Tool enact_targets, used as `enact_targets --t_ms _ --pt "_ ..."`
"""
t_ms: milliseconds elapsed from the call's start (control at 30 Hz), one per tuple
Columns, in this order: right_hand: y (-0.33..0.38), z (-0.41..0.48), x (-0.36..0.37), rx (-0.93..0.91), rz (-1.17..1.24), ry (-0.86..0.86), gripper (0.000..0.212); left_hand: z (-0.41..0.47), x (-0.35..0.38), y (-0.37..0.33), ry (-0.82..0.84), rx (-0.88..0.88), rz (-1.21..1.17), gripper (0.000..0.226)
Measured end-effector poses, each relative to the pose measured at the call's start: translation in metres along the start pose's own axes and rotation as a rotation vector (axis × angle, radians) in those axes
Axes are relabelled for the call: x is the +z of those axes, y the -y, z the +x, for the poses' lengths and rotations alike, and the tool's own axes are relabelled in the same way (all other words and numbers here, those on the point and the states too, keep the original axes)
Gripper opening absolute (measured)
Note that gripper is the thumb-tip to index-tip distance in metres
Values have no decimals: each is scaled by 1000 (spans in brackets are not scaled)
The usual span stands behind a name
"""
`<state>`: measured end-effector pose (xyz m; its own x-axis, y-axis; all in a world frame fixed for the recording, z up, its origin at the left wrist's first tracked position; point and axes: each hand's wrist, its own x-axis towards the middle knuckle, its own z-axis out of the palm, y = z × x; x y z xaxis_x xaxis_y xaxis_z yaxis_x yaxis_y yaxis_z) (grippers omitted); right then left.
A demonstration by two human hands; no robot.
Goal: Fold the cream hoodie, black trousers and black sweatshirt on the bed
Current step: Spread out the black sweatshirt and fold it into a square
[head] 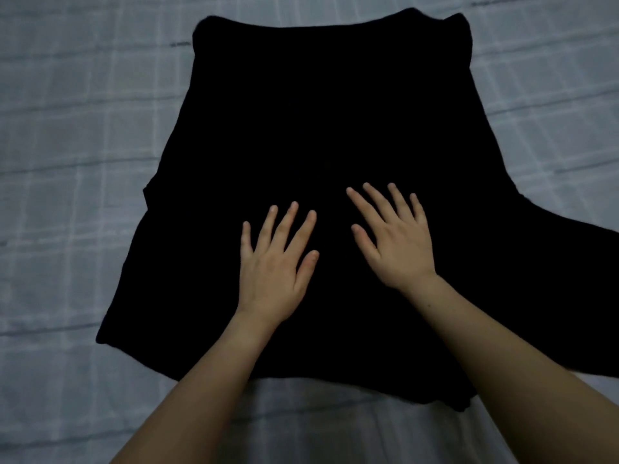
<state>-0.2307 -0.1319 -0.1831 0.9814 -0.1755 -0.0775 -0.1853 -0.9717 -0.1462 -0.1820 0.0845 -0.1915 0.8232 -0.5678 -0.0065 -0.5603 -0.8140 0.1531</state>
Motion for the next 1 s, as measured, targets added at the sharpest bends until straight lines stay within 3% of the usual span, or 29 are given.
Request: enact_targets --t_ms 600,733,833,900,1000 --pt "6 -7 1 27 3 -1 58 -3 -10 -3 -15 17 -25 57" --pt "6 -6 -19 -44 142 20 57 1 -28 -3 60 -5 -13 58" --pt "-13 -34 -48 -72 429 -179 48 8 -48 -16 62 -96 32 54" --pt "-47 -72 -64 48 416 -409 47 16 -62 -41 -8 -151 43 53" --pt "-118 -144 -79 296 289 -539 48 27 -73 -112 -73 -33 -47 55"
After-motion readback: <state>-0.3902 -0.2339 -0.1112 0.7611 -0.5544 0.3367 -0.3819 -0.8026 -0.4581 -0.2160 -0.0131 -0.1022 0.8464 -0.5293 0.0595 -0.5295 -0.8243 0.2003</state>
